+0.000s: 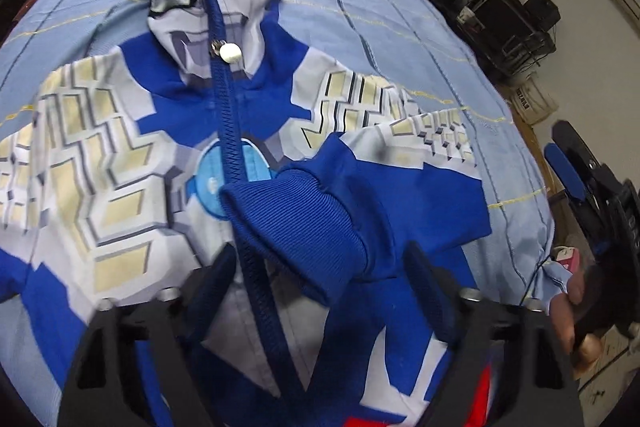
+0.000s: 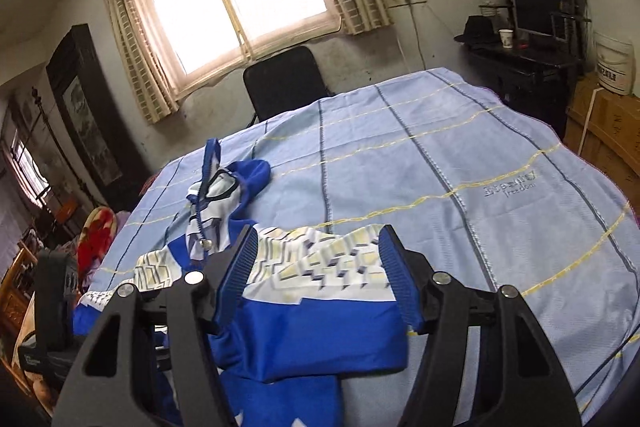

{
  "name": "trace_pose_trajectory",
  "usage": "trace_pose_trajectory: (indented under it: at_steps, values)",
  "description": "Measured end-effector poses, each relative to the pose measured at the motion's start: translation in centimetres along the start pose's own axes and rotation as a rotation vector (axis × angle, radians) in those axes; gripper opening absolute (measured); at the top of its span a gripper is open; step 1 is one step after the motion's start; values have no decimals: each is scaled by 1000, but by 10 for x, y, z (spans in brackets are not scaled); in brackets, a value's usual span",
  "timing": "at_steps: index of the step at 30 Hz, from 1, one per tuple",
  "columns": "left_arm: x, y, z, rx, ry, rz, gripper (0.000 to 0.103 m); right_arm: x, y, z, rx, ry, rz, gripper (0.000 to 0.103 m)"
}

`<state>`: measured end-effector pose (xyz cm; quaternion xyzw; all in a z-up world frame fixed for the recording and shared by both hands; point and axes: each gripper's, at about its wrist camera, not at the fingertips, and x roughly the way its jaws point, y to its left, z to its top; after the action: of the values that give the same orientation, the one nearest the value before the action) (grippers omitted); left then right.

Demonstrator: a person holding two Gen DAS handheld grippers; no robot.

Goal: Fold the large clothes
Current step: 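Lift the held sleeve and carry it across the jacket front with the right gripper, then lower the sleeve onto the jacket front and open the right gripper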

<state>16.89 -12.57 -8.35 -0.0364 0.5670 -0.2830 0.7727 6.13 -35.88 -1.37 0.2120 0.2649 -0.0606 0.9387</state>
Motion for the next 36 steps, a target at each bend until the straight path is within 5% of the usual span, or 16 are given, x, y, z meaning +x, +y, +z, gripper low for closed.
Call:
trace_pose_trajectory:
  at_steps: [1, 4, 7, 13, 20, 25, 33, 36]
  values:
    - [6, 2, 2, -6, 13, 0, 51, 3, -7, -2, 5, 5, -22, 62]
    - [14, 3, 7, -23, 24, -15, 28, 6, -24, 0, 71, 27, 4, 62]
    - [0, -2, 12, 16, -38, 34, 18, 8, -33, 0, 117, 51, 43, 62]
    - [-56, 0, 18, 89, -179, 142, 17, 9, -26, -5, 96, 81, 84, 58]
    - [-82, 37, 10, 45, -237, 212, 17, 25, 1, -21, -10, 173, 120, 33]
    - [-77, 73, 0, -25, -214, 213, 17, 42, 28, -41, -131, 283, 131, 32]
    - [-51, 108, -17, -101, -162, 165, 19, 66, 50, -74, -359, 421, 20, 32]
    - [-52, 105, -19, -90, -153, 155, 20, 74, 45, -75, -359, 434, -27, 22]
